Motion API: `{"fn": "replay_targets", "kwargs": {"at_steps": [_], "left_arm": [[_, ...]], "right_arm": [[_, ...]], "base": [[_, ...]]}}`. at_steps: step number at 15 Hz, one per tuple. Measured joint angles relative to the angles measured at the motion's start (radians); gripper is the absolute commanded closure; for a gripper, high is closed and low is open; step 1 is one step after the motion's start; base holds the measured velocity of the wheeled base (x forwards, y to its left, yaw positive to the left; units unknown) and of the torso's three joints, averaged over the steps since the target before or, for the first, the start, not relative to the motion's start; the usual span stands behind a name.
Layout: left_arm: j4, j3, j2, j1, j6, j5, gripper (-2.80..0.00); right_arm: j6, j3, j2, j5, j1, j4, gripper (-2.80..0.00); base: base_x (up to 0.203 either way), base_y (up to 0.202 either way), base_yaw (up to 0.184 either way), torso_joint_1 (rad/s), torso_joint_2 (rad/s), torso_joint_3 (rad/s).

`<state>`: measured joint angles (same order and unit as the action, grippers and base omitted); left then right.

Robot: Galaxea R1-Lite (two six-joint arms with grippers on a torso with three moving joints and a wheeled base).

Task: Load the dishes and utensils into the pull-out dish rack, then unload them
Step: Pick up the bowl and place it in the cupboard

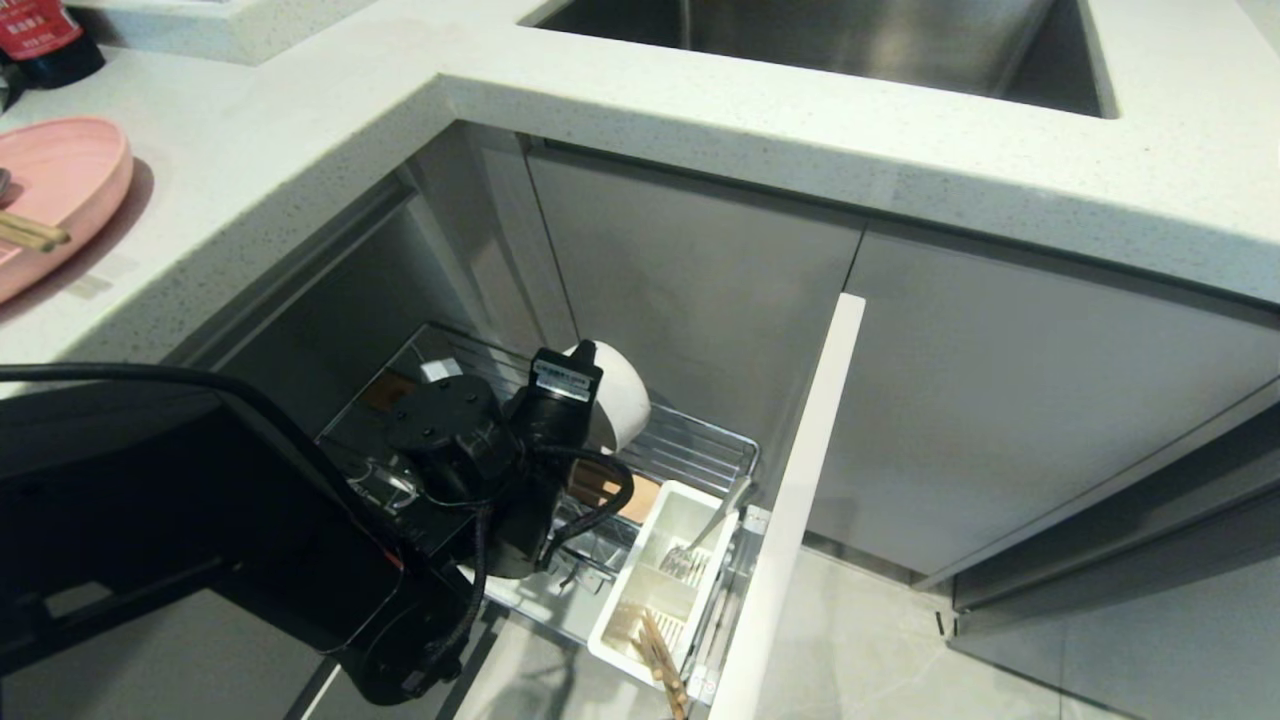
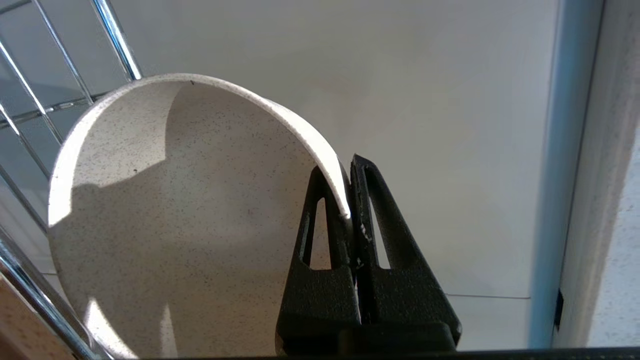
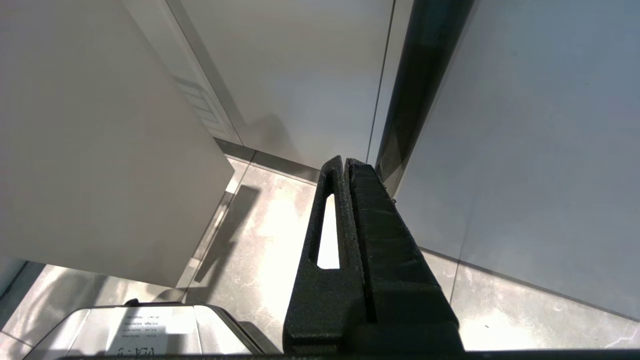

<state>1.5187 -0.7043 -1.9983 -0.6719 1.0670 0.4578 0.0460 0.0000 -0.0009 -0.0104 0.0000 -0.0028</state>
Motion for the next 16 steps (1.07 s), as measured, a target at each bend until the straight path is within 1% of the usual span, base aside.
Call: {"fn": "replay_targets", "kwargs": {"at_steps": [4,6,9,16], "left_arm": [[0.001,0.000,0.000,-0.001,0.003,0.007,0.00],[-0.015,0.000,-0.001,-0.001,0.019,0.008,0.00],[-0.031,0.001,-0.004,-0.001,0.027,0.009,0.00],[-0.037,0.003,-0.020,0.000,0.031,0.009,0.00]], "right_arm": [[0.000,0.000,0.000,0.000,0.000,0.000,0.00],[0.000,0.000,0.000,0.000,0.000,0.000,0.00],[0.000,0.000,0.000,0.000,0.000,0.000,0.00],[0.000,0.000,0.000,0.000,0.000,0.000,0.00]], "base": [[0.000,0.000,0.000,0.000,0.00,0.000],[0.000,0.000,0.000,0.000,0.00,0.000],[0.000,0.000,0.000,0.000,0.00,0.000],[0.000,0.000,0.000,0.000,0.00,0.000]]}}
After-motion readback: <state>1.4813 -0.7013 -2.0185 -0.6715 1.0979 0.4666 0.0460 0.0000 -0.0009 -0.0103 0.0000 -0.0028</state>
